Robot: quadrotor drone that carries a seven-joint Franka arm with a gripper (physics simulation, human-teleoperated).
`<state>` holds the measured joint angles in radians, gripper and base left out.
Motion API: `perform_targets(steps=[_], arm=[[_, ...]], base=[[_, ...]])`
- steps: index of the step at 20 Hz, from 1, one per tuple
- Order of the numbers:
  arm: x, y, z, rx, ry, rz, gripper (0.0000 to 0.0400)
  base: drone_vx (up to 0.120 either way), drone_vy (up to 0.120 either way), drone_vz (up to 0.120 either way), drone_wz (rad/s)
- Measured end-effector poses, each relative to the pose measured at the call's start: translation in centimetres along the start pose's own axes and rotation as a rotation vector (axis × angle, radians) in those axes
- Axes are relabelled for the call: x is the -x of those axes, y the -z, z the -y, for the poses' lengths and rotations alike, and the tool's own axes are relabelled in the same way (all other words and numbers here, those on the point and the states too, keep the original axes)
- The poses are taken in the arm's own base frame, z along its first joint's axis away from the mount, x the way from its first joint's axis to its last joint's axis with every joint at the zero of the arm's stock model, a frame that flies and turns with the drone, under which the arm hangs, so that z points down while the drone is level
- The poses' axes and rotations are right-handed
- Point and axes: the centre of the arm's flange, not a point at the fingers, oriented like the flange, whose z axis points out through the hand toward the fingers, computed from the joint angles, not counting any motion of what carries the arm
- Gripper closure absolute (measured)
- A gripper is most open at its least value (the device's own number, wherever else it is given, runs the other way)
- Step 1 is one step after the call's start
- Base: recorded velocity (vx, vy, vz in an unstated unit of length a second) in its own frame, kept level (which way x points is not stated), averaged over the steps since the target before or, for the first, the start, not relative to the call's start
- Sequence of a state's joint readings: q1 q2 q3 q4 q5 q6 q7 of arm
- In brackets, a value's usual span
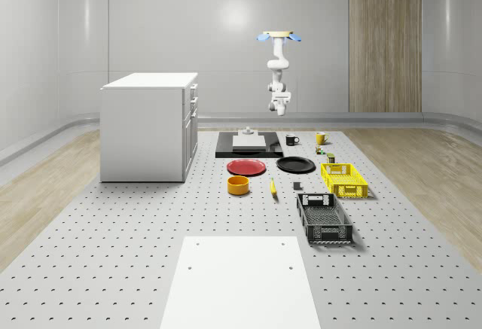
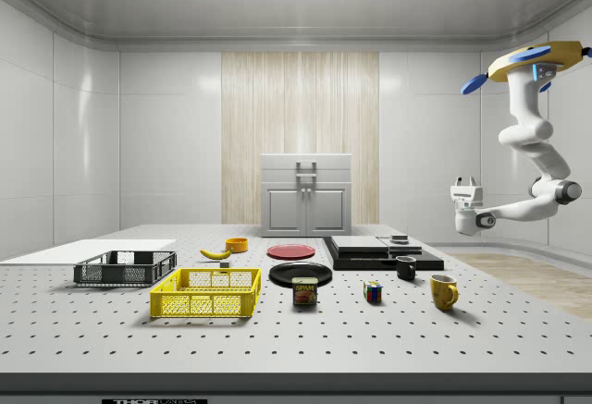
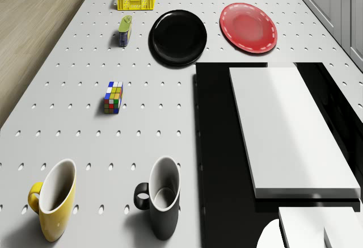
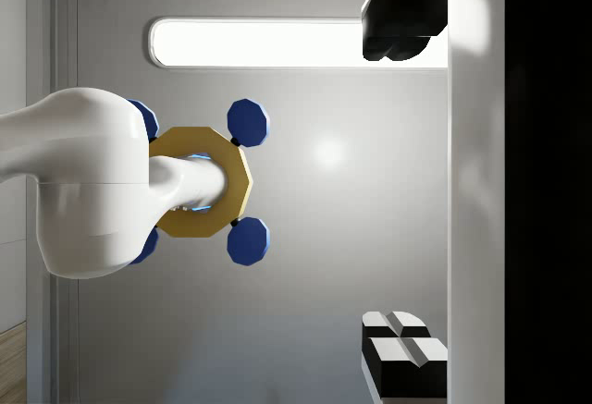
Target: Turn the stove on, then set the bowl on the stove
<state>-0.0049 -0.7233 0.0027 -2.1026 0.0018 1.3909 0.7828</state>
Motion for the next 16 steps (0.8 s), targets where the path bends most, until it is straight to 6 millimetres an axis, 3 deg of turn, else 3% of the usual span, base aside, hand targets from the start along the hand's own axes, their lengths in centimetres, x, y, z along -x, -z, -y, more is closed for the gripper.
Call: perform_targets(steps=[6, 16], arm=[[-0.1, 1.4, 0.1, -0.003, 0.0, -0.003, 0.0], [-0.1, 1.8, 0.1, -0.008, 0.0, -0.009, 0.0]], base=[[0.12, -0.12, 0.0, 0.0], [0.12, -0.12, 0.0, 0.0]])
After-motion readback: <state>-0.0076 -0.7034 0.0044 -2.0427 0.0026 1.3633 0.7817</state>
